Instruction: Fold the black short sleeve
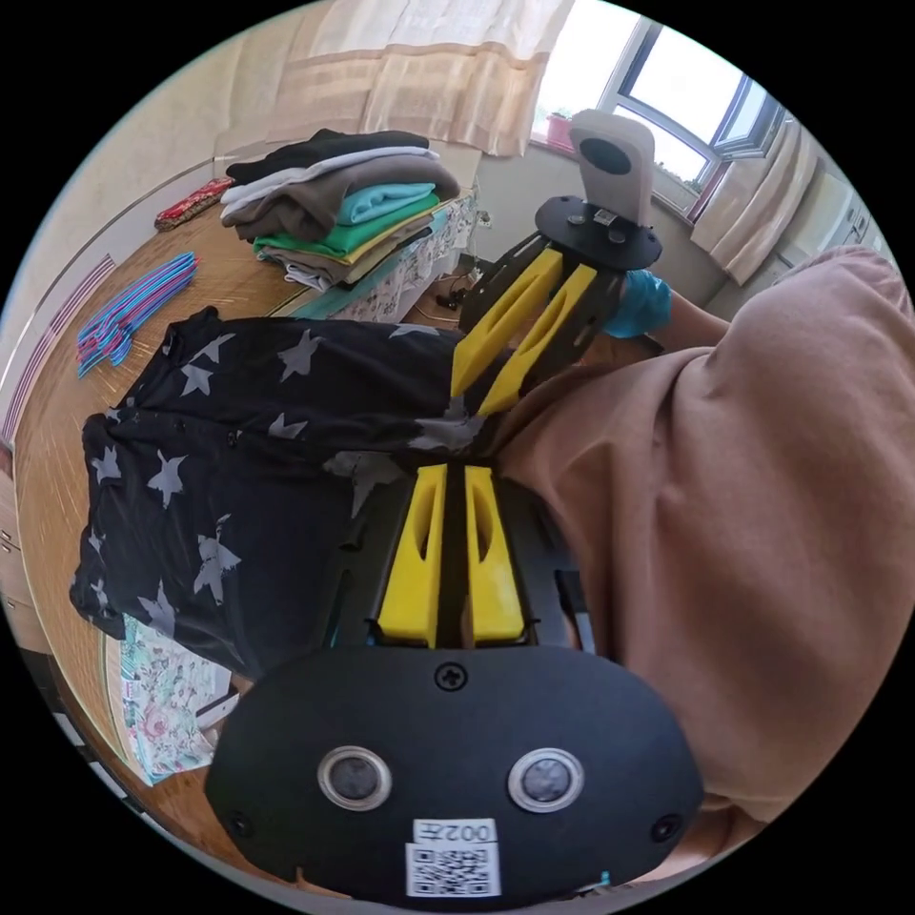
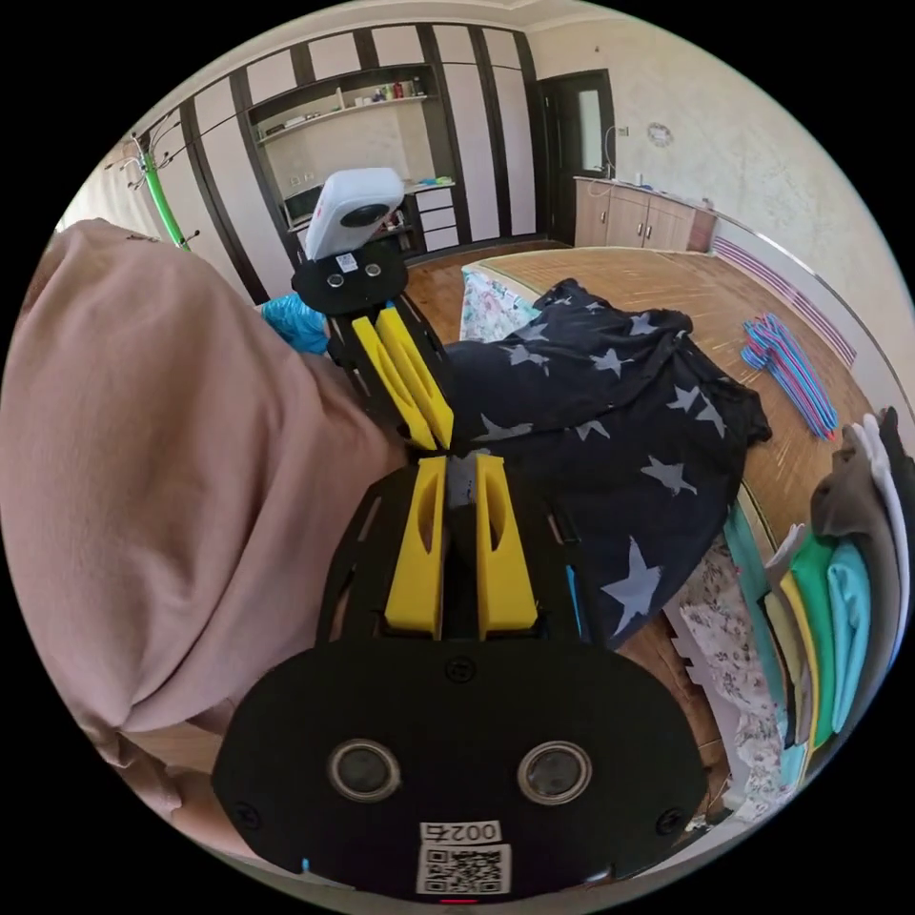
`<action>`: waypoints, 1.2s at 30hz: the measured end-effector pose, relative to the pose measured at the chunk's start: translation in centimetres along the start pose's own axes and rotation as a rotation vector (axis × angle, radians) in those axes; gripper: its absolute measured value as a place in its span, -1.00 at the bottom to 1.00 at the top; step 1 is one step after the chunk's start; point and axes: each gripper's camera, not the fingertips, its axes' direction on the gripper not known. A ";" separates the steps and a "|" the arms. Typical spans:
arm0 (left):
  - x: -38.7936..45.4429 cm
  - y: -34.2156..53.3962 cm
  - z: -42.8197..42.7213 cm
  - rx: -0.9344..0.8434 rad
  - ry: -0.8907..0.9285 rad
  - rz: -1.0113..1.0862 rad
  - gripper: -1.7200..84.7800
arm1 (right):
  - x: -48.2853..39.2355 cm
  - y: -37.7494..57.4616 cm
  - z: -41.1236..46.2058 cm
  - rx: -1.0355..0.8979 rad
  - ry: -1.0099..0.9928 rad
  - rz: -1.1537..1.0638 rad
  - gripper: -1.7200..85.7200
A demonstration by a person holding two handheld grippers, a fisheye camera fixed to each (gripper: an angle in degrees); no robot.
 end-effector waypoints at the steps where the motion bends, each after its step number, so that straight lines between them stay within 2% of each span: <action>1: -0.1 0.3 0.3 -0.011 -0.029 -0.003 -0.96 | 0.9 -1.2 1.2 -0.028 -0.009 -0.016 -0.82; 12: -2.6 4.0 -0.4 0.058 -0.069 -0.099 -0.98 | 9.5 -6.2 4.1 -0.109 -0.097 -0.051 -0.82; 20: -5.0 5.2 -1.1 0.189 0.028 -0.133 -0.98 | 14.0 -8.7 5.5 -0.121 -0.161 -0.050 -0.84; 32: -4.2 1.9 5.2 0.129 0.122 -0.051 -0.98 | 17.4 -7.5 2.0 -0.086 -0.056 0.036 -0.84; 36: -3.6 1.5 5.6 0.101 0.045 -0.047 -0.99 | 18.1 -7.2 0.7 -0.051 -0.023 0.069 -0.84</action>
